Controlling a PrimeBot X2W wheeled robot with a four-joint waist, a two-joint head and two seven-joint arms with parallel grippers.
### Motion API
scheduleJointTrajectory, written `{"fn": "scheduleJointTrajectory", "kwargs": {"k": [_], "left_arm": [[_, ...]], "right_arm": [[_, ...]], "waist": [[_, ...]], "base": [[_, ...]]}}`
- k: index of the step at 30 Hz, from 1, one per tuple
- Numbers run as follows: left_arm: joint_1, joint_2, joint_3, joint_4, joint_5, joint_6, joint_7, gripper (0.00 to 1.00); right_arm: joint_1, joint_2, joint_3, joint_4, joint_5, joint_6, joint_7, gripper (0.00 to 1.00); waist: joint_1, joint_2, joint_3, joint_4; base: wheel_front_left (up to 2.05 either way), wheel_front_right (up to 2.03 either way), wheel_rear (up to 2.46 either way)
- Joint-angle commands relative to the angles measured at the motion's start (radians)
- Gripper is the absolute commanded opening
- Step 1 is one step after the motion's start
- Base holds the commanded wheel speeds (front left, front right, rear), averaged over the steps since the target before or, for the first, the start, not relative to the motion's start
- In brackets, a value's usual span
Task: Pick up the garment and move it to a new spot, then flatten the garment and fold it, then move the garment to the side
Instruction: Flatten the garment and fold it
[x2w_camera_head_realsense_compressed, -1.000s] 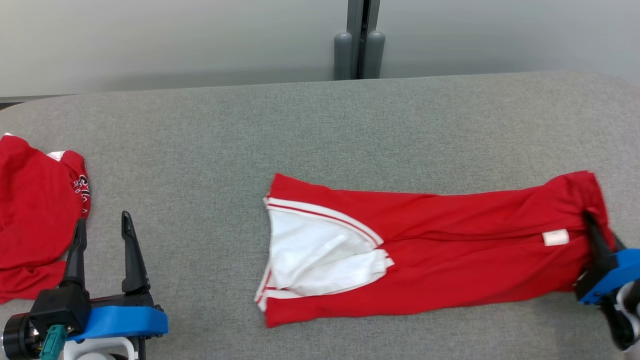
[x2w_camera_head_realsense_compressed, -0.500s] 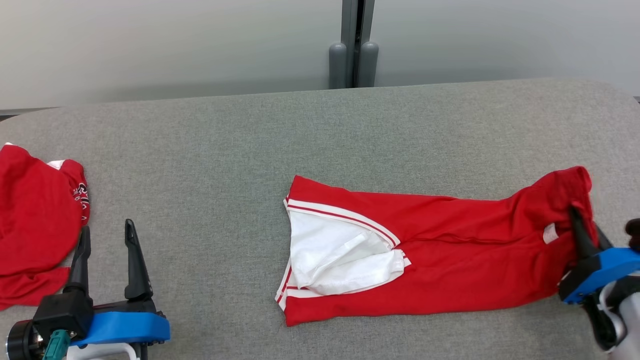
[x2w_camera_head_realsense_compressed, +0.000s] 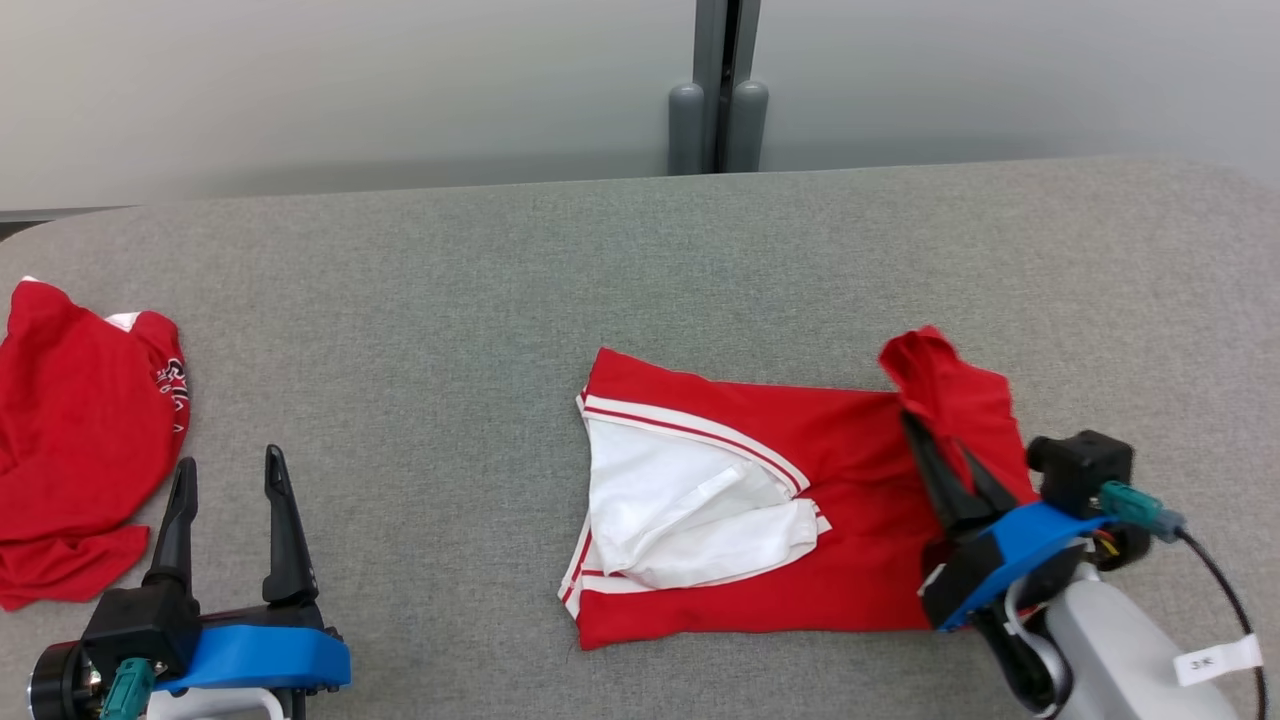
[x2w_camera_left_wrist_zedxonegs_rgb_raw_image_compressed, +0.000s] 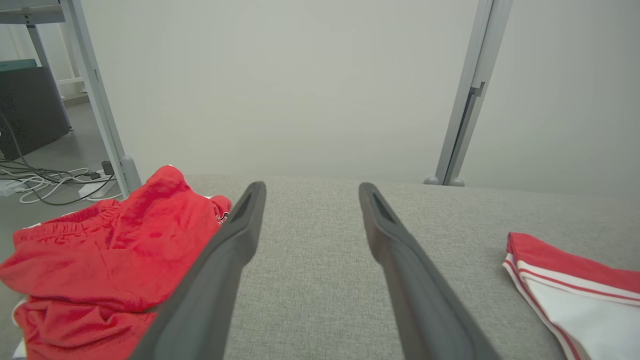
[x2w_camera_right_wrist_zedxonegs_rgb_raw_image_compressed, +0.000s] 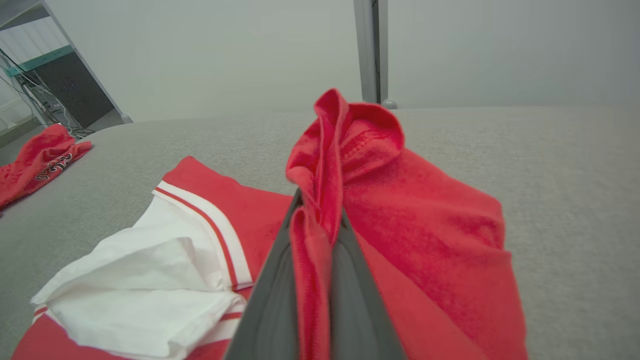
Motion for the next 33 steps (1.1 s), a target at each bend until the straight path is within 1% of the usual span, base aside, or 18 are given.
{"fn": "scheduleJointTrajectory", "kwargs": {"k": [1, 6, 12, 19, 20, 26, 27, 28, 33], "left_arm": [[-0.013, -0.001, 0.0, 0.001, -0.001, -0.002, -0.002, 1.0], [-0.026, -0.002, -0.006, 0.01, -0.004, -0.004, -0.002, 1.0], [-0.047, -0.002, -0.014, 0.019, -0.013, -0.009, -0.002, 1.0], [-0.067, -0.002, -0.035, 0.027, -0.025, -0.003, -0.002, 1.0], [-0.072, -0.002, -0.039, 0.029, -0.029, -0.001, -0.002, 1.0], [-0.084, -0.002, -0.051, 0.034, -0.035, 0.005, -0.002, 1.0], [-0.085, -0.002, -0.053, 0.035, -0.036, 0.006, -0.002, 1.0], [-0.085, -0.002, -0.054, 0.035, -0.038, 0.005, -0.002, 1.0], [-0.087, -0.002, -0.052, 0.038, -0.041, 0.007, -0.002, 1.0]], "right_arm": [[-0.01, 0.008, 0.008, -0.01, 0.0, 0.0, 0.002, 0.0], [-0.034, 0.054, 0.077, -0.044, 0.009, 0.0, 0.018, 0.0], [-0.085, 0.12, 0.152, -0.035, 0.019, 0.0, 0.018, 0.0], [-0.154, 0.173, 0.23, 0.014, 0.036, 0.0, 0.007, 0.0], [-0.169, 0.182, 0.242, 0.035, 0.041, 0.0, 0.002, 0.0], [-0.196, 0.202, 0.275, 0.097, 0.072, 0.0, -0.012, 0.0], [-0.201, 0.203, 0.28, 0.105, 0.076, 0.0, -0.016, 0.3], [-0.204, 0.204, 0.284, 0.115, 0.082, 0.0, -0.018, 1.0], [-0.217, 0.206, 0.284, 0.123, 0.087, 0.0, -0.031, 1.0]], "waist": [[0.0, -0.0001, 0.002, 0.003], [0.0, -0.0001, 0.011, 0.019], [0.0, -0.0001, 0.028, 0.04], [0.0, -0.0001, 0.05, 0.067], [0.0, -0.0001, 0.055, 0.074], [0.0, -0.0001, 0.064, 0.083], [0.0, -0.0001, 0.065, 0.083], [0.0, -0.0001, 0.066, 0.083], [0.0, -0.0001, 0.061, 0.063]], "base": [[0.0, 0.0, 0.0], [0.0, 0.0, 0.0], [0.0, 0.0, 0.0], [0.0, 0.0, 0.0], [0.0, 0.0, 0.0], [0.0, 0.0, 0.0], [0.0, 0.0, 0.0], [0.0, 0.0, 0.0], [0.0, 0.0, 0.0]]}}
